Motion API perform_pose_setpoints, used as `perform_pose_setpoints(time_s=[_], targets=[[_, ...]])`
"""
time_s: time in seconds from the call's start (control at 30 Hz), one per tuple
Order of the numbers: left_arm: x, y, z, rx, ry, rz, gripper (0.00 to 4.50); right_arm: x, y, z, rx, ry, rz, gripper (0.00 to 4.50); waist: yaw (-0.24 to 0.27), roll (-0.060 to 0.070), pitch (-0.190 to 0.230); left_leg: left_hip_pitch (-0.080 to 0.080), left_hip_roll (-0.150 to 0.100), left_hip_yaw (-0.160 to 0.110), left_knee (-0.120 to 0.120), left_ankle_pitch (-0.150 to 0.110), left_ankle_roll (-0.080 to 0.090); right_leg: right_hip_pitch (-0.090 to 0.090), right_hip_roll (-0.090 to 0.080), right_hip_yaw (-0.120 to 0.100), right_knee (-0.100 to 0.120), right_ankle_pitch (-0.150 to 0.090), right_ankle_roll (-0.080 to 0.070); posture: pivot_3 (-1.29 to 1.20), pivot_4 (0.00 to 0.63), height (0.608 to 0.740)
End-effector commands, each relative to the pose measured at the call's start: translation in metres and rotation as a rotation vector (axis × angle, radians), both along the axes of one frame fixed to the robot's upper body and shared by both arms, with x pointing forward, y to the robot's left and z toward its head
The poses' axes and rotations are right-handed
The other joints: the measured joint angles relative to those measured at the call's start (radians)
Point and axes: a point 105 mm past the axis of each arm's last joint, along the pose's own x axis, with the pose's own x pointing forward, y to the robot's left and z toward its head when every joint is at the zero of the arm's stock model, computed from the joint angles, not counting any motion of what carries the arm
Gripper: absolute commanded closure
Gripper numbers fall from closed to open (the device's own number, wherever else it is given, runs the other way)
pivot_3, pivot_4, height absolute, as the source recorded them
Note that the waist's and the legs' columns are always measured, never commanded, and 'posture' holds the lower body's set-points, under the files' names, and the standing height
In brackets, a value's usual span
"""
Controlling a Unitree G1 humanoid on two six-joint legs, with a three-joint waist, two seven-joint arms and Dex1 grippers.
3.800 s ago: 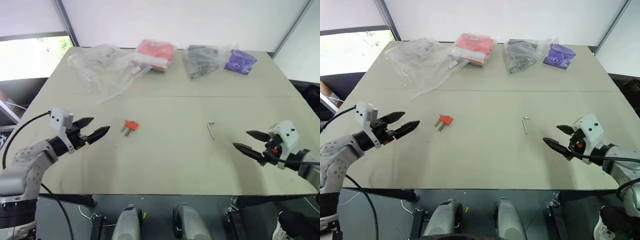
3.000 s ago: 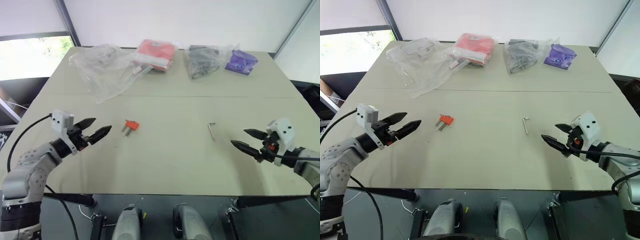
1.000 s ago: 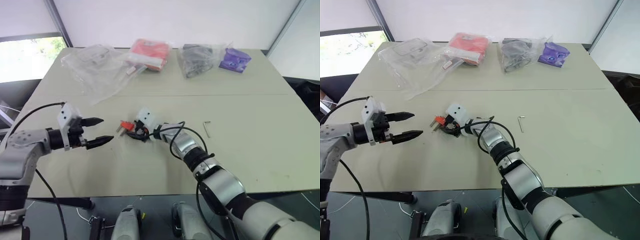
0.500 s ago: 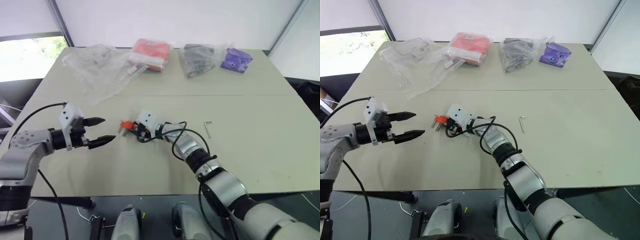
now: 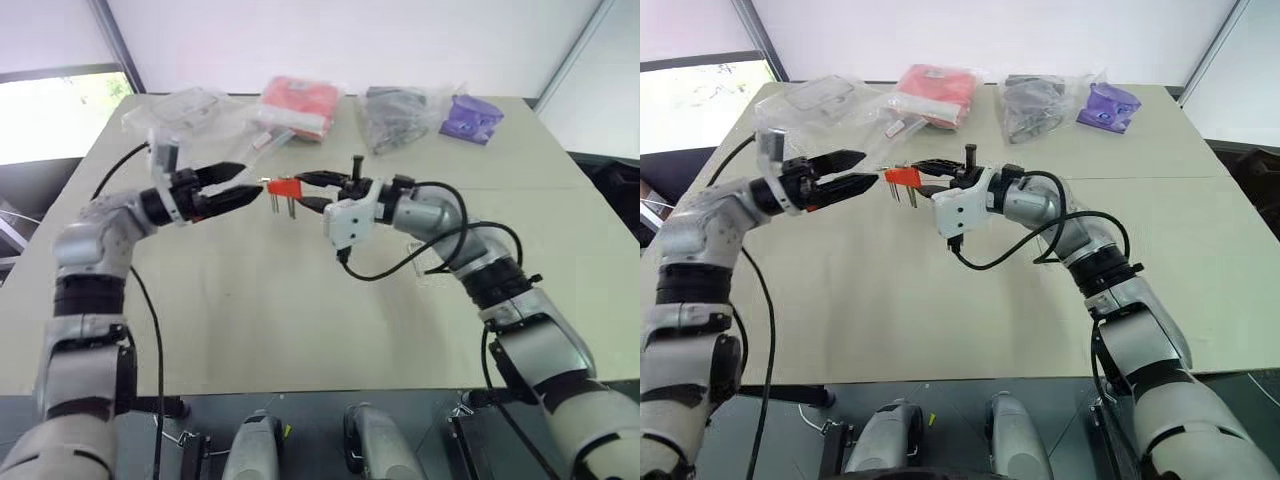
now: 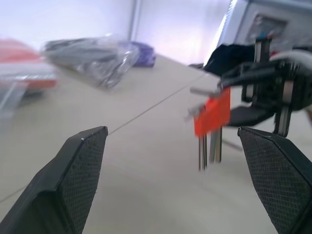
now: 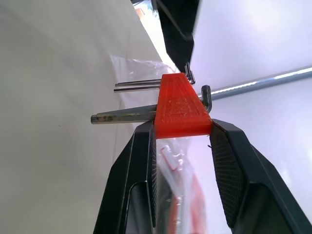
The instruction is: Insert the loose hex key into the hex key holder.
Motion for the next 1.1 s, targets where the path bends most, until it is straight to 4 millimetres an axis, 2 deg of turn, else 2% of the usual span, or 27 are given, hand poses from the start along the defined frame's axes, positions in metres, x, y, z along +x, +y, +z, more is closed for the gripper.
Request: perform_pose_setpoints(time_s=[0.03,0.2,0.47,0.57,0.63,1.1], targets=[[-0.001,-0.018,0.010,0.017,-0.040,-0.109,0.00,-0.006,-0.003,0.029,0.045,-0.107,0.028,3.50,0.001,0.000,0.000,0.000,0.000,0.000,0.000,0.000,0.000,0.000,0.000,0.000,0.000,0.000,0.000,0.00,0.150,0.739],[0.002,-0.035,0.009,0.024,-0.039,-0.190,0.00,-0.006,-0.007,0.033,0.054,-0.133,0.009,3.50,0.001,0.000,0.000,0.000,0.000,0.000,0.000,0.000,0.000,0.000,0.000,0.000,0.000,0.000,0.000,0.00,0.150,0.739],[0.006,-0.047,0.009,0.005,-0.041,-0.224,0.00,-0.010,-0.006,0.038,0.078,-0.162,0.010,3.50,0.003,0.000,0.000,0.000,0.000,0.000,0.000,0.000,0.000,0.000,0.000,0.000,0.000,0.000,0.000,0.00,0.150,0.739],[0.007,-0.048,0.010,0.001,-0.040,-0.229,0.83,-0.011,-0.005,0.034,0.066,-0.161,0.015,3.50,0.003,0.000,0.000,0.000,0.000,0.000,0.000,0.000,0.000,0.000,0.000,0.000,0.000,0.000,0.000,0.00,0.150,0.739],[0.007,-0.048,0.010,0.001,-0.040,-0.229,1.72,-0.012,-0.005,0.032,0.056,-0.158,0.017,3.50,0.003,0.000,0.000,0.000,0.000,0.000,0.000,0.000,0.000,0.000,0.000,0.000,0.000,0.000,0.000,0.00,0.150,0.739],[0.005,-0.047,0.015,0.012,-0.043,-0.249,1.72,-0.014,-0.005,0.018,0.003,-0.148,0.031,3.50,0.003,0.000,0.000,0.000,0.000,0.000,0.000,0.000,0.000,0.000,0.000,0.000,0.000,0.000,0.000,0.00,0.150,0.739]])
